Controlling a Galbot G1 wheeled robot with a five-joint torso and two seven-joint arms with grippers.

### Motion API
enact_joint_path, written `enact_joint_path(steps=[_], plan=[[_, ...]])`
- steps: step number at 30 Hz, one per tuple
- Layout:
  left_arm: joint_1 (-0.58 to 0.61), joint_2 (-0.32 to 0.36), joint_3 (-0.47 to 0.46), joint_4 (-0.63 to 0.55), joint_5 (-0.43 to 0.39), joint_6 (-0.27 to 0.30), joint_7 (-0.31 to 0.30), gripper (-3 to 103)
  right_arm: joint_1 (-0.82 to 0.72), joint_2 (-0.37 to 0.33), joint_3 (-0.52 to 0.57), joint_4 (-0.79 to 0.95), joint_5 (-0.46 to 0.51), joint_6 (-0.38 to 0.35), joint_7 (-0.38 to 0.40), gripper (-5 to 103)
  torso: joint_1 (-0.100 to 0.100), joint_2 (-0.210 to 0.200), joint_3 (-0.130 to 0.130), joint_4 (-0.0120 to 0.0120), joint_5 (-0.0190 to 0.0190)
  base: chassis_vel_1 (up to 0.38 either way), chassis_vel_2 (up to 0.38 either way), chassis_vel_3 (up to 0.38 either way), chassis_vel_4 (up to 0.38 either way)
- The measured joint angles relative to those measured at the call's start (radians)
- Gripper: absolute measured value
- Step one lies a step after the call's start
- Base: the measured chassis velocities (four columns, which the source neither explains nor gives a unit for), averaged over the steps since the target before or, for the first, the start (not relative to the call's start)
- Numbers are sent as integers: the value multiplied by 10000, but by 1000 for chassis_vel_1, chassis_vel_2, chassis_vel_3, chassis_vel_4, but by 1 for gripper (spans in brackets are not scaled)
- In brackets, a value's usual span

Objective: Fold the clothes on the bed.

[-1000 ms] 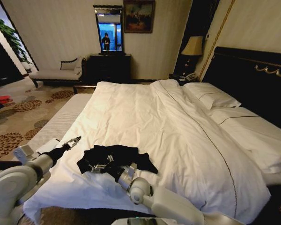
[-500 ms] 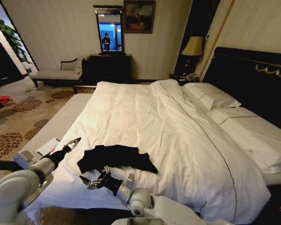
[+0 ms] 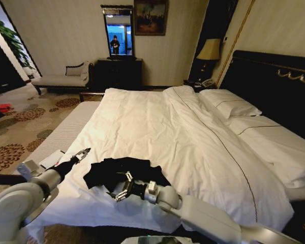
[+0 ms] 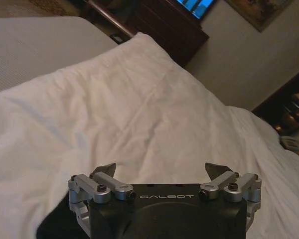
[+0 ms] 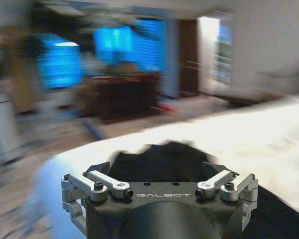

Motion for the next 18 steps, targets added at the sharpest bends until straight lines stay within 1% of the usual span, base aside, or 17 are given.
enact_joint_path(steps=[1, 2, 3, 4, 5, 6, 7, 8, 9, 10, 11, 13, 15, 16, 18], plan=[[6, -11, 102, -54, -52, -30, -2, 100, -30, -24, 104, 58, 503, -154, 639, 100, 0, 0, 0, 0, -1, 0, 0, 0, 0], [6, -11, 102, -54, -52, -30, -2, 100, -30, -24, 104, 58, 503, -154, 639, 100, 0, 0, 0, 0, -1, 0, 0, 0, 0], [17, -16, 184, -91, -69, -51, 4, 100, -52, -32, 203, 92, 905, -252, 1113, 100, 0, 0, 0, 0, -2, 0, 0, 0, 0], [43, -24, 462, -153, -30, -134, 132, 100, -128, -19, 502, 126, 1845, -438, 2279, 100, 0, 0, 1, 1, -2, 0, 0, 0, 0], [24, -26, 675, -155, 99, -215, 269, 100, -198, 3, 721, 127, 2341, -515, 2887, 100, 0, -1, 0, 1, 1, 0, 0, 0, 0], [-28, -39, 889, -116, 290, -282, 408, 100, -294, 11, 943, 127, 2773, -547, 3326, 100, 1, 0, 0, 0, 0, 0, 0, 0, 0], [-28, -39, 889, -116, 290, -282, 408, 100, -294, 11, 943, 127, 2773, -547, 3326, 100, 1, 0, 0, 0, 0, 0, 0, 0, 0], [-120, -78, 1108, 6, 529, -326, 531, 100, -401, 13, 1121, 127, 3049, -524, 3555, 100, 0, 0, 0, -2, 0, 0, 0, 0, 0], [-357, -254, 1439, 403, 864, -357, 588, 100, -624, 89, 1358, 102, 3311, -248, 3632, 100, 0, 0, 0, -4, -2, 0, 0, 0, 0], [-406, -320, 1497, 549, 964, -359, 589, 100, -664, 173, 1406, 62, 3397, -166, 3630, 100, 0, -1, 0, -2, -2, 0, 0, 0, 0], [-406, -320, 1497, 549, 964, -359, 589, 100, -664, 173, 1406, 62, 3397, -166, 3630, 100, 0, -1, 0, -2, -2, 0, 0, 0, 0], [-406, -398, 1527, 775, 1079, -359, 570, 100, -657, 454, 1500, -116, 3606, 8, 3719, 100, 0, -1, 0, 1, -2, 0, 0, 0, 0], [-207, -374, 1513, 827, 1157, -318, 489, 100, -498, 715, 1622, -330, 3934, 116, 4001, 100, 0, 0, 0, 1, -3, 0, 0, 0, 0], [-207, -374, 1513, 827, 1157, -318, 489, 100, -498, 715, 1622, -330, 3934, 116, 4001, 100, 0, 0, 0, 1, -3, 0, 0, 0, 0], [64, -296, 1574, 792, 1260, -167, 373, 100, -341, 849, 1732, -476, 4161, 175, 4283, 100, 0, -1, 0, 4, -2, 0, 0, 0, 0]])
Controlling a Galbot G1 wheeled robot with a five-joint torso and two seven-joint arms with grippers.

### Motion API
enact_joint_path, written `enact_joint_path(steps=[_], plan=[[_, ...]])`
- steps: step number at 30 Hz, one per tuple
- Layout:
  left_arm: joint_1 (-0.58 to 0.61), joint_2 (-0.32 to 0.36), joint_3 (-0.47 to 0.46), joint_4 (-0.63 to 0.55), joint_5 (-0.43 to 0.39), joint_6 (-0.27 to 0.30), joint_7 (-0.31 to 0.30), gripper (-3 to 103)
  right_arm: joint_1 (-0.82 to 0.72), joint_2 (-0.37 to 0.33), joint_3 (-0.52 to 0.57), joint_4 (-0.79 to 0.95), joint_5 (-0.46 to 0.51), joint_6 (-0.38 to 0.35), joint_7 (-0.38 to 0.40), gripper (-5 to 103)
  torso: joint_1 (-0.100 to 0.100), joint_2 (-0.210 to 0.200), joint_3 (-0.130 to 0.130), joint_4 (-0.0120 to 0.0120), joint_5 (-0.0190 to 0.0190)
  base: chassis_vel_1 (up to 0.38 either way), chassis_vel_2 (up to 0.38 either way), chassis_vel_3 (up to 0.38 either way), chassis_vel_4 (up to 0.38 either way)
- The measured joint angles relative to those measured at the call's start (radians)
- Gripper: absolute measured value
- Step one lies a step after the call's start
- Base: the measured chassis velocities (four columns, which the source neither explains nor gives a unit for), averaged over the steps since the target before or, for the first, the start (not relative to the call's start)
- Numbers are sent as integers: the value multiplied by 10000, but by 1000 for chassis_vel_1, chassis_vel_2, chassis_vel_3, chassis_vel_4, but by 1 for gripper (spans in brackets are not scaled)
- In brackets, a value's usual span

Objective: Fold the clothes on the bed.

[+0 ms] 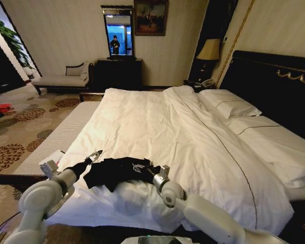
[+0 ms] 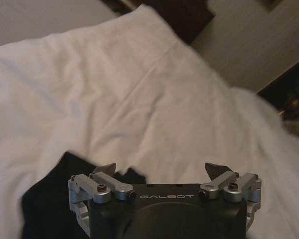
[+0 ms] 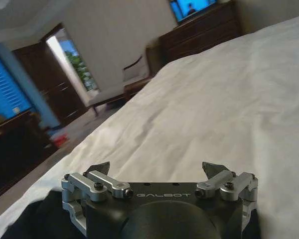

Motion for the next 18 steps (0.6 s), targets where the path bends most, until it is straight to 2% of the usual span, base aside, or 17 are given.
enact_joint_path(steps=[5, 7, 8, 9, 11, 15, 16, 18], plan=[[396, 241, 643, -237, 745, 140, -23, 100, 140, 80, 515, -207, 178, 63, 631, 100, 0, 1, -1, -4, 1, 0, 0, 0, 0], [407, 335, 1216, -88, 1503, 115, 274, 100, 42, 14, 831, -219, 196, 132, 801, 100, 0, 1, -1, -7, 3, 0, 0, 0, 0], [407, 335, 1216, -88, 1503, 115, 274, 100, 42, 14, 831, -219, 196, 132, 801, 100, 0, 1, -1, -7, 3, 0, 0, 0, 0], [350, 344, 1618, 176, 1893, 81, 427, 100, -45, -53, 1002, -205, 196, 144, 841, 100, 0, 0, 0, -5, 2, 0, 0, 0, 0], [147, 194, 2234, 855, 2307, 53, 563, 100, -211, -187, 1308, -96, 203, 145, 870, 100, 0, 0, -1, -8, 1, 0, 0, 0, 0], [-116, -306, 2626, 1605, 2618, 58, 627, 100, -401, -374, 1603, 77, 226, 143, 881, 100, 0, 0, -1, -5, 0, 0, 0, 0, 0], [-216, -609, 2719, 1936, 2945, 23, 784, 100, -497, -493, 1737, 169, 231, 141, 882, 100, 0, 0, 0, -3, -1, 0, 0, 0, 0], [-283, -798, 2737, 2177, 3245, -53, 973, 100, -586, -603, 1829, 243, 232, 140, 881, 100, 0, 1, 0, -4, -2, 0, 0, 0, 0]])
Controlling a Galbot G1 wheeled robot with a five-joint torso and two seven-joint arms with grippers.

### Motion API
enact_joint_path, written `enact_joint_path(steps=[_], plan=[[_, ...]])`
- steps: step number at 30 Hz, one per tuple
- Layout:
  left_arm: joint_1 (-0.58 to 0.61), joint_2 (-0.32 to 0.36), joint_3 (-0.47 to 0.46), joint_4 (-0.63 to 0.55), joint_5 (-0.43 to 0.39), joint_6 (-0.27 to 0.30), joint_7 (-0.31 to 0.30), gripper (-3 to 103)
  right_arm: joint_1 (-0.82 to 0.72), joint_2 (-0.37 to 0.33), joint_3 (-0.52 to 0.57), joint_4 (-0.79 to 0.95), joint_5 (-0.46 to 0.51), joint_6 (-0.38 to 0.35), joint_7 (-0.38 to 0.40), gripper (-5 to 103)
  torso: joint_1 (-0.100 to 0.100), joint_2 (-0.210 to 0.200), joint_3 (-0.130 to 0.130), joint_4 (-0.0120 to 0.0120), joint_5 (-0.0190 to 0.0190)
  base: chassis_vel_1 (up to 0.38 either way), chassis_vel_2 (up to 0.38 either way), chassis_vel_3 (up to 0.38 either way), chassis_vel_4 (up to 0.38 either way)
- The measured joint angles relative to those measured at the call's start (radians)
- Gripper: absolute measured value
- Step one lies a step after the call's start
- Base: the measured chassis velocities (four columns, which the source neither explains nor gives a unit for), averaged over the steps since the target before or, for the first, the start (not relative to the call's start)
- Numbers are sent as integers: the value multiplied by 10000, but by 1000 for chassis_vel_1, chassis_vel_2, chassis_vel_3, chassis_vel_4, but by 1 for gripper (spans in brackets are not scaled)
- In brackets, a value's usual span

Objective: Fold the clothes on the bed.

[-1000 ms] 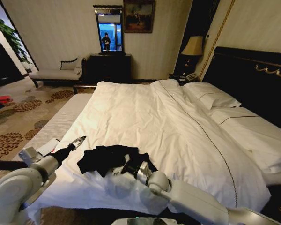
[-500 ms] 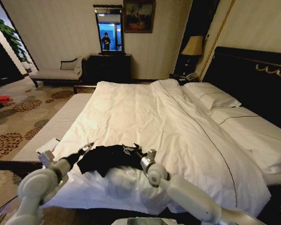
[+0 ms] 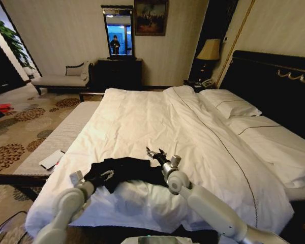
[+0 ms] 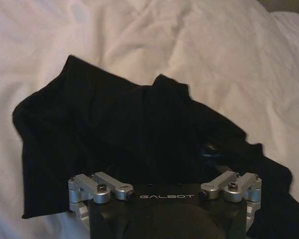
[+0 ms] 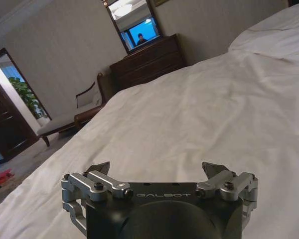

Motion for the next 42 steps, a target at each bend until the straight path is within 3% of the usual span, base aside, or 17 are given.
enact_joint_path(steps=[5, 14, 21, 24, 29, 32, 42], plan=[[-225, -78, -586, 662, 383, -280, 441, 100, -337, -235, 275, 161, -51, 0, -1, 100, 0, 0, -1, -4, 0, 0, 0, 0, 0], [-196, 848, -2404, 1088, -481, -449, 578, 100, -424, -216, 169, 168, -156, -18, -33, 100, 0, 0, 0, 2, 1, 0, 0, 0, 0], [-368, 1060, -2916, 1077, -850, -447, 576, 100, -257, -128, -67, 45, -168, -51, -51, 100, 0, 0, 0, 0, -1, 0, 0, 0, 0], [-407, 1117, -3119, 376, -1260, -429, 460, 100, -200, -136, -79, -32, -168, -56, -67, 100, 0, 0, 0, 0, 0, 0, 0, 0, 0], [-533, 1106, -2997, -929, -1779, -416, 321, 100, -187, -174, -76, -155, -169, -57, -78, 100, 0, 0, -1, -3, 4, 0, 0, 0, 0], [-722, 873, -2418, -1471, -1818, -424, 218, 100, -201, -169, -104, -224, -190, -56, -79, 100, 0, 0, -1, -4, 5, 0, 0, 0, 0], [-481, 394, -1138, -258, -591, -299, 5, 100, -226, -136, -154, -219, -218, -65, -75, 100, 0, 0, 0, 2, 1, 0, 0, 0, 0]])
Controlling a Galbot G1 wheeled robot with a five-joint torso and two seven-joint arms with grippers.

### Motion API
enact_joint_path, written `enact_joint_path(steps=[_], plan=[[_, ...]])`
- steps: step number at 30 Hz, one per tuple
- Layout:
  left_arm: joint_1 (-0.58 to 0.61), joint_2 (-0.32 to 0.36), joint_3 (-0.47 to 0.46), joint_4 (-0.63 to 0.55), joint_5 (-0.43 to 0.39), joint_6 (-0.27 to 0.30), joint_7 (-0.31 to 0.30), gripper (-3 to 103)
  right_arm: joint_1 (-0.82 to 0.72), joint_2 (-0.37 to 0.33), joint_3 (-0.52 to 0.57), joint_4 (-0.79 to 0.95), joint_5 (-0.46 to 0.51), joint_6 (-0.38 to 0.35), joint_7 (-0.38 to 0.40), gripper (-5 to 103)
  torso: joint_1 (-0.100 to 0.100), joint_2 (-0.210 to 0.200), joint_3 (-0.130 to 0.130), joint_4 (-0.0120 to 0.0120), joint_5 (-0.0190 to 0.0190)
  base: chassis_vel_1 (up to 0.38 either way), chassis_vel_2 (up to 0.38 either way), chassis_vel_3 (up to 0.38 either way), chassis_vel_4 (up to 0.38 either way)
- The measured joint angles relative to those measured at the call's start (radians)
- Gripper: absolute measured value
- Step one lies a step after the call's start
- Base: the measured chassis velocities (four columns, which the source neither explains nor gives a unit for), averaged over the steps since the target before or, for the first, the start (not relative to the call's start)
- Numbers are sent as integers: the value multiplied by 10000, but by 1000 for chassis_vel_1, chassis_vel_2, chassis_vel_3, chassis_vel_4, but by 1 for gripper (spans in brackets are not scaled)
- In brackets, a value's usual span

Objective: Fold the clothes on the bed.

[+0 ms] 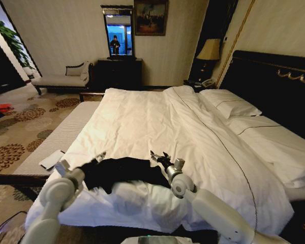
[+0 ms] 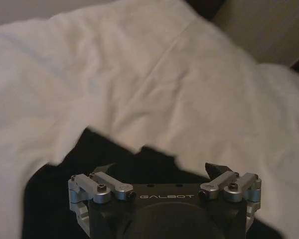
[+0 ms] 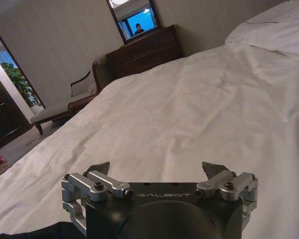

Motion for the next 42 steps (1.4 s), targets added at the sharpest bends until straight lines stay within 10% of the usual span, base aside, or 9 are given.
enact_joint_path(steps=[11, 35, 42], plan=[[-127, -198, 435, 713, 278, -55, -16, 94, -104, 29, 32, -20, -95, 0, 7, 100, 1, 0, 0, -4, 1, 0, 0, 0, 0], [733, 32, -348, 144, 118, 75, -786, 4, -11, 711, -1636, -284, -711, 242, -1405, 100, 0, 0, -1, -2, -1, 0, 0, 0, 0], [580, 76, -394, 179, 51, 75, -860, 3, 450, 942, -2101, -632, -887, 176, -1783, 100, 0, 0, 0, 0, -1, 0, 0, 0, 0]])
